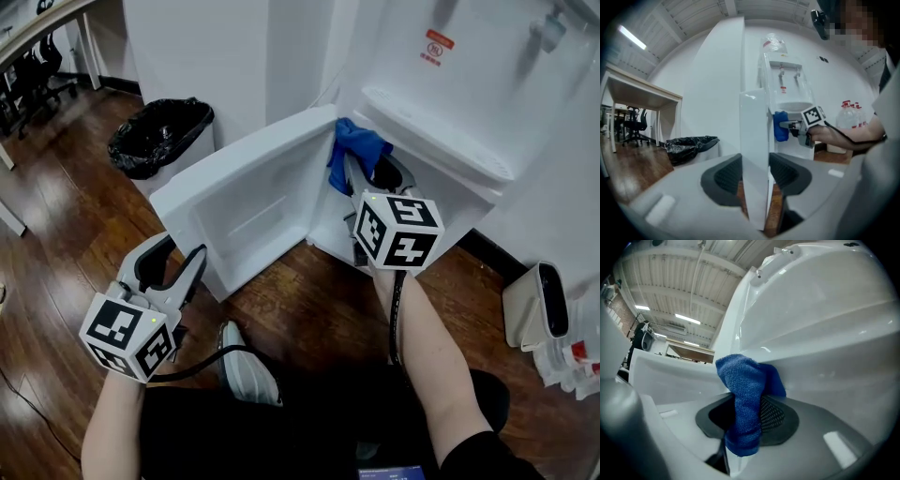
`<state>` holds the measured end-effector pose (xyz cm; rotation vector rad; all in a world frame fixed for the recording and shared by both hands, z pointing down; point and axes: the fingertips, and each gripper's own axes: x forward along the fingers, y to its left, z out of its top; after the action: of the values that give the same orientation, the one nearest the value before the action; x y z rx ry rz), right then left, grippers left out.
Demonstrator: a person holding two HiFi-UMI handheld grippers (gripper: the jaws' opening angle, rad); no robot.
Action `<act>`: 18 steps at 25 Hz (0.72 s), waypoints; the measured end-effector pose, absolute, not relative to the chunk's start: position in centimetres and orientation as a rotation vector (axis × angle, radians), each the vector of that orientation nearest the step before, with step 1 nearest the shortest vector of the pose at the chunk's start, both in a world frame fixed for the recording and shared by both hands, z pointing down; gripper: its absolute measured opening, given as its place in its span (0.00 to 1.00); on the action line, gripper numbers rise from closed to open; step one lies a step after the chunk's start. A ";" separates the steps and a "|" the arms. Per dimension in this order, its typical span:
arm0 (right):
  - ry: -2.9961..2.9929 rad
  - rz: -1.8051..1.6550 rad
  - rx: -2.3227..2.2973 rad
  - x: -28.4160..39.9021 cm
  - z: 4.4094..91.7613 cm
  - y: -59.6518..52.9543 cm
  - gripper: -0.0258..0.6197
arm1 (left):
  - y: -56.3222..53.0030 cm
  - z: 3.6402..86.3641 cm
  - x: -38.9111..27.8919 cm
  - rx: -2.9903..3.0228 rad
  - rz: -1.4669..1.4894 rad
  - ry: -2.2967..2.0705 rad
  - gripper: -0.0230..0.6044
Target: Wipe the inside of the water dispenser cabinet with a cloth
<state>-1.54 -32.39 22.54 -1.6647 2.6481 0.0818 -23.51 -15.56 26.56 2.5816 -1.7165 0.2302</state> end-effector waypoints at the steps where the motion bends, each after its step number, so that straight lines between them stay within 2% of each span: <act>1: 2.643 0.063 -1.648 -1.5 22.3 -32.3 0.24 | -15.7 26.7 -23.6 2.590 0.227 -1.716 0.33; 6: 2.676 0.068 -1.398 -6.1 19.1 -27.3 0.24 | -15.3 26.3 -23.0 2.651 0.238 -1.663 0.34; 10: 2.770 0.348 -1.113 -12.9 15.4 -19.6 0.24 | -13.9 24.2 -21.8 2.742 0.158 -1.567 0.49; 15: 2.901 0.516 -0.917 -18.2 17.7 -14.5 0.24 | -13.1 21.7 -21.8 2.733 -0.224 -1.343 0.62; 18: 2.946 0.564 -0.851 -19.3 19.4 -13.8 0.24 | -12.7 19.8 -22.5 2.675 -0.500 -1.176 0.66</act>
<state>-19.27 -13.76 19.39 -0.8512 2.9459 0.5641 -22.53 -12.68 19.78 2.6755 -1.1763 -0.5004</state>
